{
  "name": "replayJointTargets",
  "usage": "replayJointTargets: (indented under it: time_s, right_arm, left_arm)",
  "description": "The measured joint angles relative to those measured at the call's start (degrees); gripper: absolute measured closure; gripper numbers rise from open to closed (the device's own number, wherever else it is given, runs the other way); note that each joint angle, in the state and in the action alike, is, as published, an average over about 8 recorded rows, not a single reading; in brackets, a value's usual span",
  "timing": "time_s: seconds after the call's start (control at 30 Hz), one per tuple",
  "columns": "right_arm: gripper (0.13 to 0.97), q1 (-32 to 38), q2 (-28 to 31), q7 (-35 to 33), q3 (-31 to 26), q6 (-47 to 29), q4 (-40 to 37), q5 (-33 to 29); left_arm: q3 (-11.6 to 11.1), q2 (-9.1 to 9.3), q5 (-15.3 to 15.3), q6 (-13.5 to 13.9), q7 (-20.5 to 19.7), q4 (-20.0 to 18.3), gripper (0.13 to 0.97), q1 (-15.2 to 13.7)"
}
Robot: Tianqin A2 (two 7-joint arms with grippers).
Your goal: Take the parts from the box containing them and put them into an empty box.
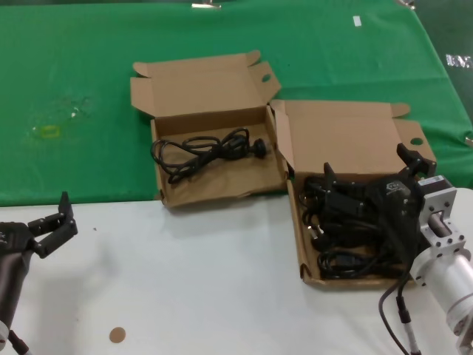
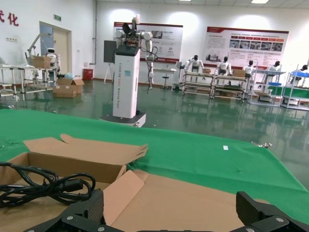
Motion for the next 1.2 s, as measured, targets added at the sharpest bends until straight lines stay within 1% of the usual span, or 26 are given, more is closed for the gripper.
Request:
replayJointTargets:
  time_s: [1.2]
  right_arm:
    - [0.129, 0.0, 0.0, 0.0, 0.0, 0.0, 0.0, 0.0]
  left_arm:
    - [0.0, 0.00, 0.0, 0.0, 0.0, 0.0, 0.132, 0.0]
